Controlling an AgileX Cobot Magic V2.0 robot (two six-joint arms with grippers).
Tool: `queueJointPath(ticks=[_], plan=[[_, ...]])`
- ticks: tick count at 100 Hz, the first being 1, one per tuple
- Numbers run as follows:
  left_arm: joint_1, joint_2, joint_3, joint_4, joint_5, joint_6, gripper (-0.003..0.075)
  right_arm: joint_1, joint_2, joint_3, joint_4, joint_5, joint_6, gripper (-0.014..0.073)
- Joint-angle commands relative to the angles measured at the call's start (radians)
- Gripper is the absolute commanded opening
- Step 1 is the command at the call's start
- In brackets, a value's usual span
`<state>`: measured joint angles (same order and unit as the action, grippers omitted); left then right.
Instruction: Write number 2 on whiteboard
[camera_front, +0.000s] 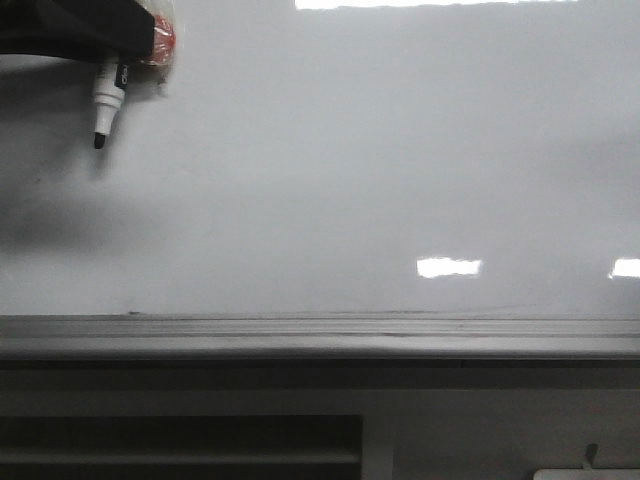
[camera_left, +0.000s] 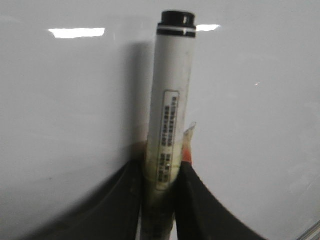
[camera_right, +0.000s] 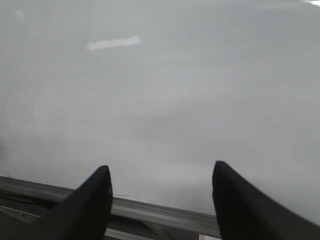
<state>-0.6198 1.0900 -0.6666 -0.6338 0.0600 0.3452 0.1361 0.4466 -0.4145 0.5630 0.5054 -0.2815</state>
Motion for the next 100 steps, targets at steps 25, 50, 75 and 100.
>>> queueJointPath(ticks=[25, 50, 75, 100], plan=[[-0.013, -0.092, -0.050, 0.059, 0.132, 0.087, -0.0020, 0.002, 0.015, -0.046, 0.089, 0.024, -0.048, 0.0393], [-0.157, -0.086, -0.128, 0.056, 0.383, 0.274, -0.0020, 0.014, 0.123, -0.166, 0.399, 0.257, -0.418, 0.0393], [-0.322, -0.033, -0.176, 0.060, 0.417, 0.375, -0.0020, 0.014, 0.333, -0.322, 0.549, 0.488, -0.609, 0.0393], [-0.378, 0.044, -0.212, 0.067, 0.419, 0.407, -0.0020, 0.019, 0.475, -0.466, 0.563, 0.619, -0.631, 0.0393]])
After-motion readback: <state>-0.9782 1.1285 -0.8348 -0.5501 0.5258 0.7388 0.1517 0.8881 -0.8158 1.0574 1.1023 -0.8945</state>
